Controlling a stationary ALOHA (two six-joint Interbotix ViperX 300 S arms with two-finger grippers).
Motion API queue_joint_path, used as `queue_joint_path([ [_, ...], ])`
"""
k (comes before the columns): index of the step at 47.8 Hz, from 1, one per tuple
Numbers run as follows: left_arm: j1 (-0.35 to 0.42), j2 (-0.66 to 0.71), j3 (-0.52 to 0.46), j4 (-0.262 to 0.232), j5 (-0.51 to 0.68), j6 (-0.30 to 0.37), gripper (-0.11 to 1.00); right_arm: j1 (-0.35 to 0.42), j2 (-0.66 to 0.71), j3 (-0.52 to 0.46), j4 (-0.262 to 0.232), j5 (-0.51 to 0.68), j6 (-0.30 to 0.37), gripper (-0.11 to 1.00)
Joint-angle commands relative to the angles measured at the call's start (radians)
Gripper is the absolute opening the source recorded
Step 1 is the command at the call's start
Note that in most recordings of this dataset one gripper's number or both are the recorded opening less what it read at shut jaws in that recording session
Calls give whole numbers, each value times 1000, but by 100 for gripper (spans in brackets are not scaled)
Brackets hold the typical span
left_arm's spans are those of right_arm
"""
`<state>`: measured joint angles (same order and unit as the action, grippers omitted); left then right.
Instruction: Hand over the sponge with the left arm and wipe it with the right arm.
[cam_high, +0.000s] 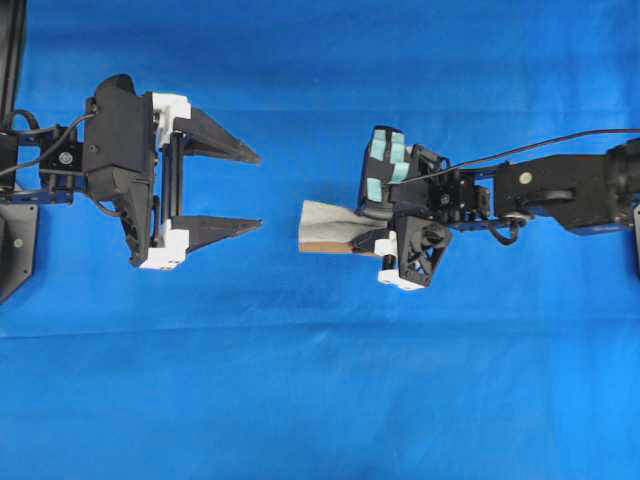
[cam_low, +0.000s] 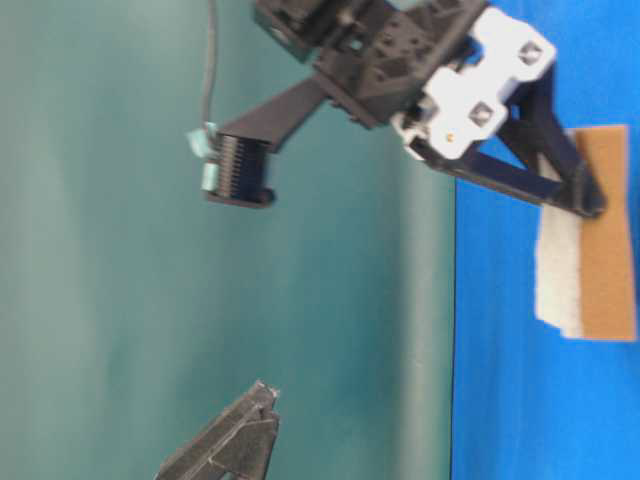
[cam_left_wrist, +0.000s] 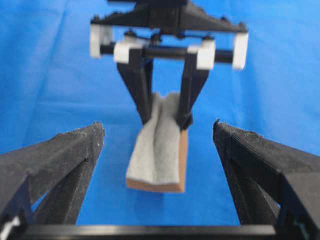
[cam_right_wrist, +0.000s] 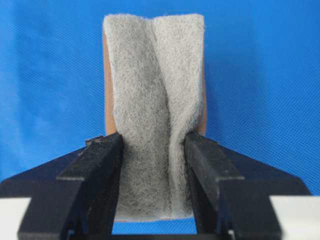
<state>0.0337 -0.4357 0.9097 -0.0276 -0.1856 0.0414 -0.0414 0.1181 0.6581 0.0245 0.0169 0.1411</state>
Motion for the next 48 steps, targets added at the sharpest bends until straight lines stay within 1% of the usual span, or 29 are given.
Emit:
queue_joint_path([
  [1,2,-5,-11,0,-9,0,88,2,0,-12,0,-21,0,46],
  [10,2,-5,-11,0,-11,0,88,-2,21,-9,0,-26,0,46],
  [18,2,-5,-9,0,-11,0,88,-20,26,-8,-2,-26,0,46],
  [26,2,-6,-9,0,-11,0,88,-71,28,0,-3,-46,-3,46],
  [33,2,-6,-8,0,-11,0,88,-120,26,12,-20,-72,-3,46],
  [34,2,-6,-8,0,-11,0,88,-123,26,14,-21,-75,-12,46],
  [36,2,-6,-8,0,-11,0,88,-124,26,15,-37,-80,-15,46],
  [38,2,-6,-8,0,-11,0,88,-126,26,15,-41,-80,-15,46],
  [48,2,-5,-11,0,-11,0,88,-115,26,15,-41,-78,-8,46],
])
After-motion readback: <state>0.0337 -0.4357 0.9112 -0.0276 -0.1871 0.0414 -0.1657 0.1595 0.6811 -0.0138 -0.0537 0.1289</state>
